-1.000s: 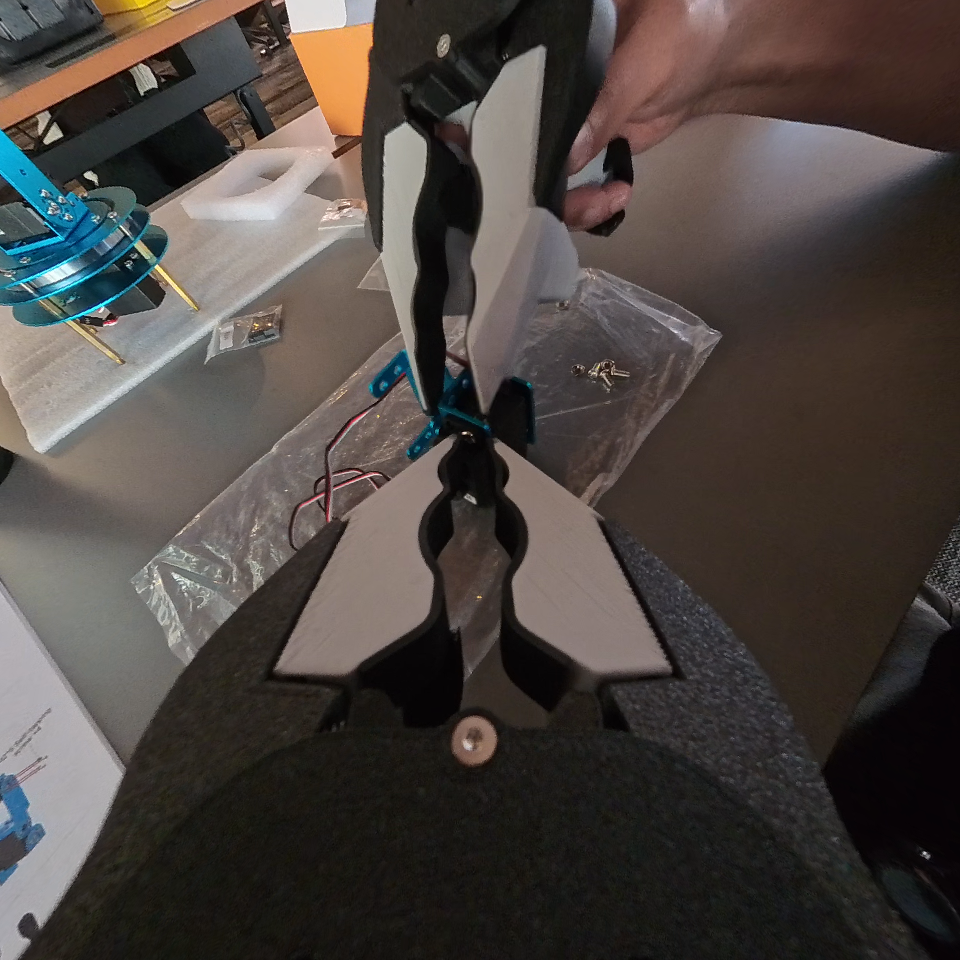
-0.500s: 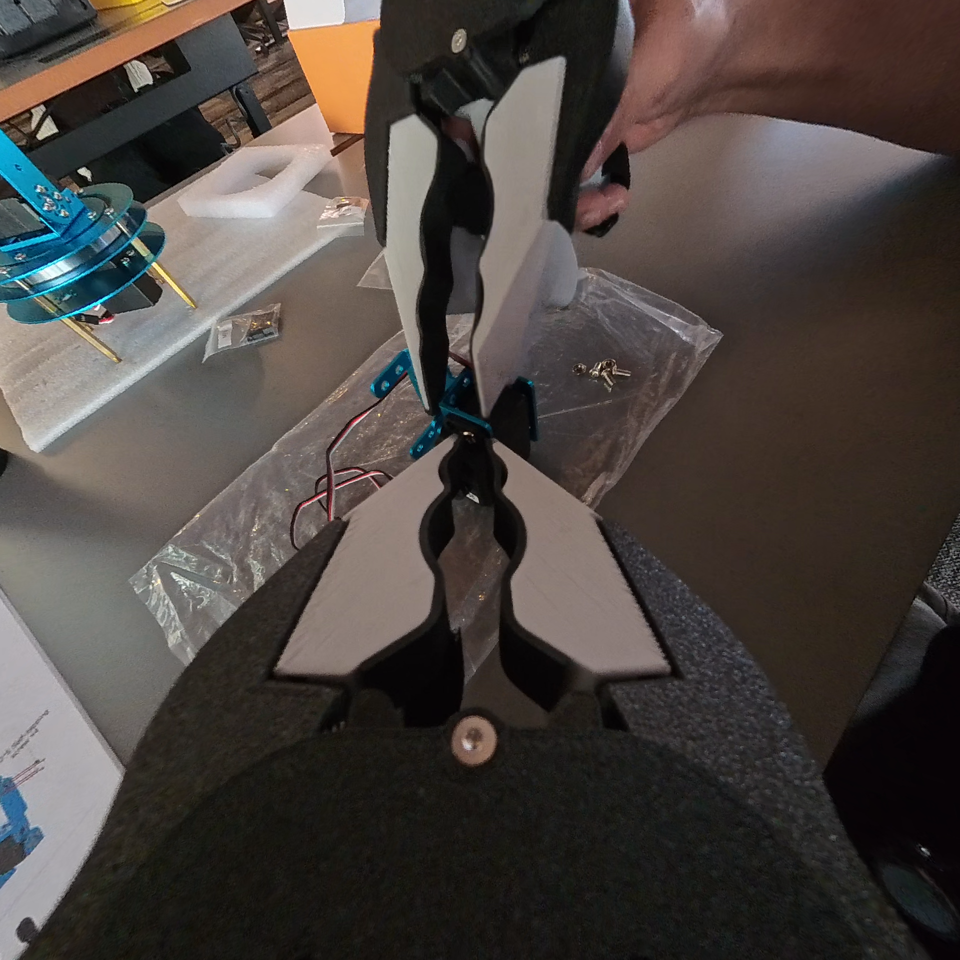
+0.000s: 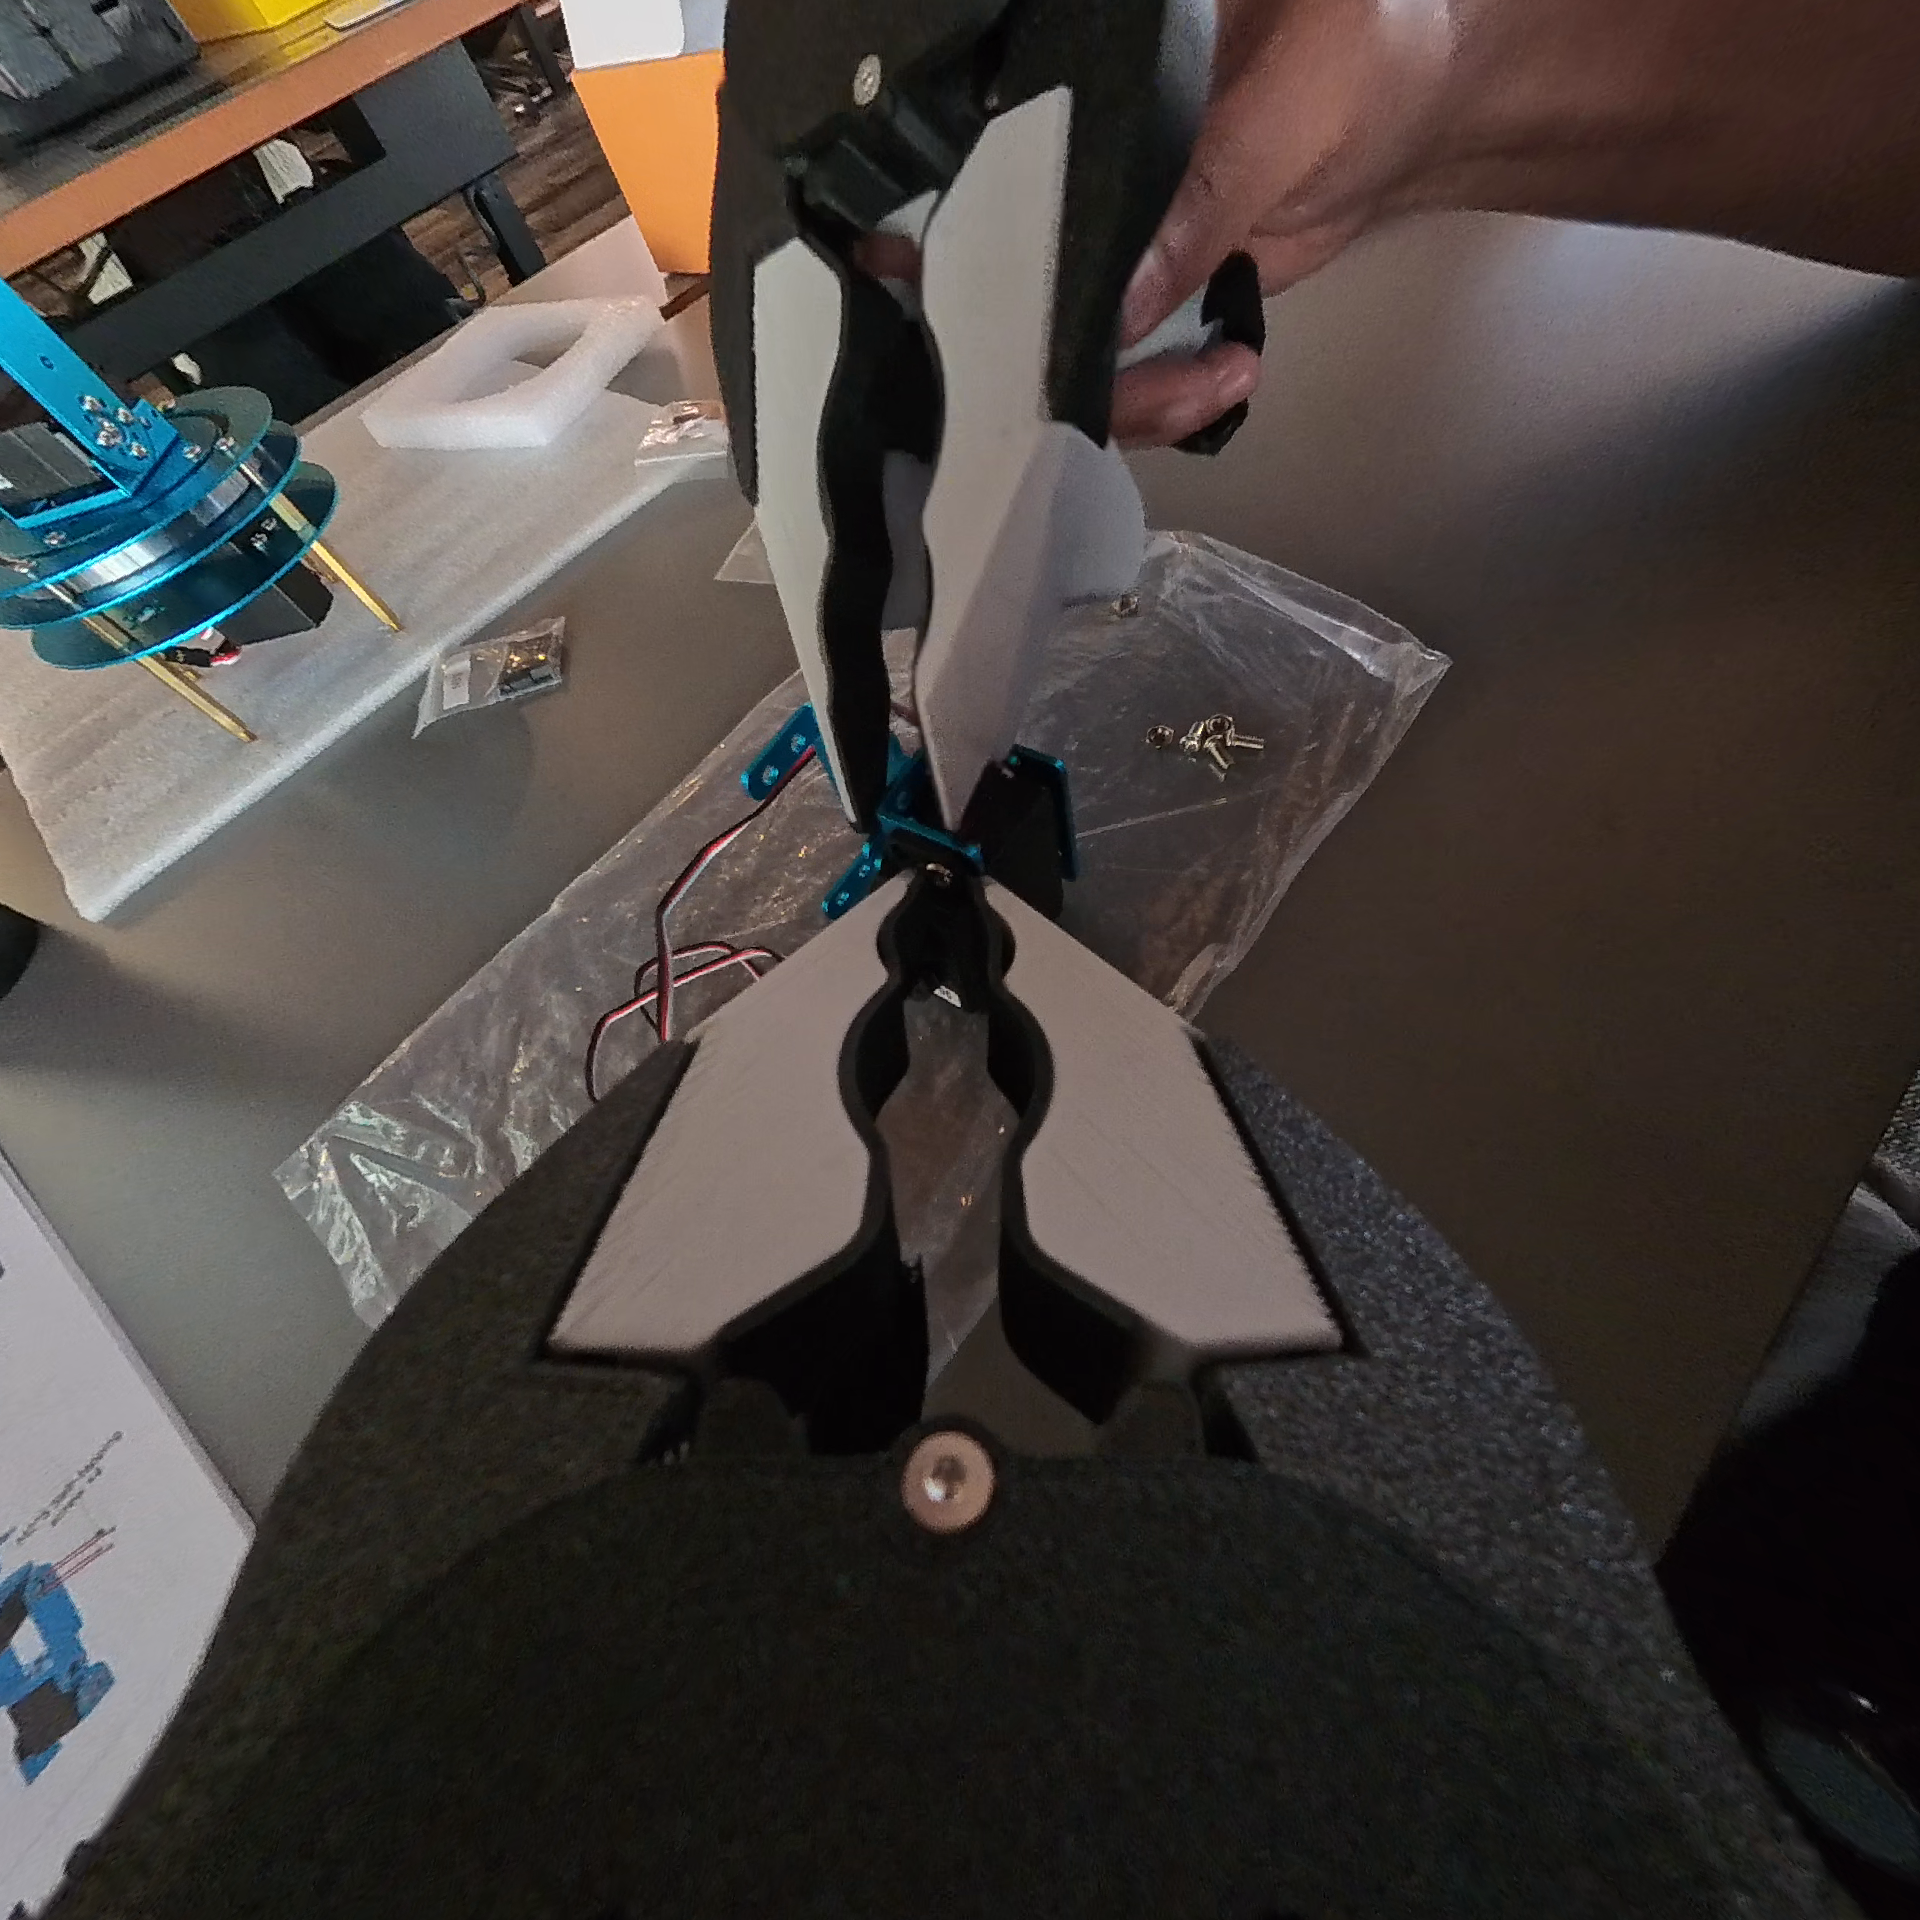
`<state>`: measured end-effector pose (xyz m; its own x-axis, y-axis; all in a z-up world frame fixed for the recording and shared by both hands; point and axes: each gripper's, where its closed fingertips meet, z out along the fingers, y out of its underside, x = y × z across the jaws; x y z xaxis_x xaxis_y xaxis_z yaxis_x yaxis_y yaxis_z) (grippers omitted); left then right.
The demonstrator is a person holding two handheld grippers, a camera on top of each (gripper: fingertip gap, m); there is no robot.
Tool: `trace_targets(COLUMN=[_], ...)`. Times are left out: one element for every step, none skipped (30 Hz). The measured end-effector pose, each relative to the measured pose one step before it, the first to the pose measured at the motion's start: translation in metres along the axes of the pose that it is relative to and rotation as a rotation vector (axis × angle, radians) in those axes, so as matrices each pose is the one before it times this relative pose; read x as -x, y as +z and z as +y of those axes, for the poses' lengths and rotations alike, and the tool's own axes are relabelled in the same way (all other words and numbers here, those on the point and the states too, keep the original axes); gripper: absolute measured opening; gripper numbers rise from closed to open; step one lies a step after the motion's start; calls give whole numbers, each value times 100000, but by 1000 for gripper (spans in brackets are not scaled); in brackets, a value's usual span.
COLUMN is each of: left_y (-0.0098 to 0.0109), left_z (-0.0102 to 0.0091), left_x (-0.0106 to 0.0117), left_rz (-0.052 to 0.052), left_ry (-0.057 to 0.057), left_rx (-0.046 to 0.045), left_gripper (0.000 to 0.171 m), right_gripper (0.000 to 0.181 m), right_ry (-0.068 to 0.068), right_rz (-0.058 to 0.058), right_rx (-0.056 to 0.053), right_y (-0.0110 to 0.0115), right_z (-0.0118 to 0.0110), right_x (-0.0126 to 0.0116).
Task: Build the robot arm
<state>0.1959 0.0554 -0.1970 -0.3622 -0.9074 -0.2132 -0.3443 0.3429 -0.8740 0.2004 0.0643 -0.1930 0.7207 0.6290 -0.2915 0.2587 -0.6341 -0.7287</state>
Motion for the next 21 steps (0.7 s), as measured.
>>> trace_targets(left_y=[23,15,-2,-19,-53,-67,-98,-125,-141,-105,-26,25,61,56,78,87,135,215,239,234,234], left_z=[-18,-19,-55,-72,-45,27,33,-23,-69,-19,59,65,-61,-236,-314,-256,-75,171,311,285,251], left_x=[-2,-41,-116,-177,-148,-58,21,3,-54,-42,206,381,339,195,-10,-233,-258,-70,90,112,81], left_rz=[-424,-135,466,972,1160,1096,1037,1649,2766,3309,2627,2130,2849,3830,4817,5617,5250,3706,2168,1329,915], left_ry=[1060,991,689,523,612,532,18,-497,-320,676,1478,1639,1569,1401,1501,2038,2375,1911,1124,582,-124], left_rx=[-64,-115,-284,-460,-270,124,71,-509,-853,-407,519,952,311,-738,-1278,-1194,-530,861,1885,1791,1330], left_gripper=[7,7,7,7,12,21,26,27,29,30,33,34,35,35,35,35,35,35,35,35,35], right_gripper=[17,17,20,26,27,27,27,30,33,36,36,36,36,35,34,34,34,35,34,35,33], right_ry=[1701,1094,309,99,-796,-1862,-2386,-2132,-1616,-1231,-1047,-1356,-1342,-998,-398,-119,-160,-290,-18,279,-83], right_rz=[-1655,-928,310,1620,2127,2839,3779,3415,1839,1466,955,1091,1327,-160,-708,-131,278,112,140,-241,-64], right_rx=[-1301,-1155,-1404,-1390,-750,-950,-397,364,267,221,-34,-368,-325,56,673,699,724,173,-156,258,449], right_y=[-21,-40,-90,-210,-343,-394,-352,-195,-75,25,124,166,161,126,101,71,83,93,89,99,106], right_z=[-35,-44,-156,-229,-181,-171,-18,169,213,217,127,-6,-88,-80,16,69,136,85,44,57,73], right_x=[-54,-65,-87,-169,-142,-154,-244,-90,183,196,245,138,1,148,157,21,-49,-5,-20,49,44])
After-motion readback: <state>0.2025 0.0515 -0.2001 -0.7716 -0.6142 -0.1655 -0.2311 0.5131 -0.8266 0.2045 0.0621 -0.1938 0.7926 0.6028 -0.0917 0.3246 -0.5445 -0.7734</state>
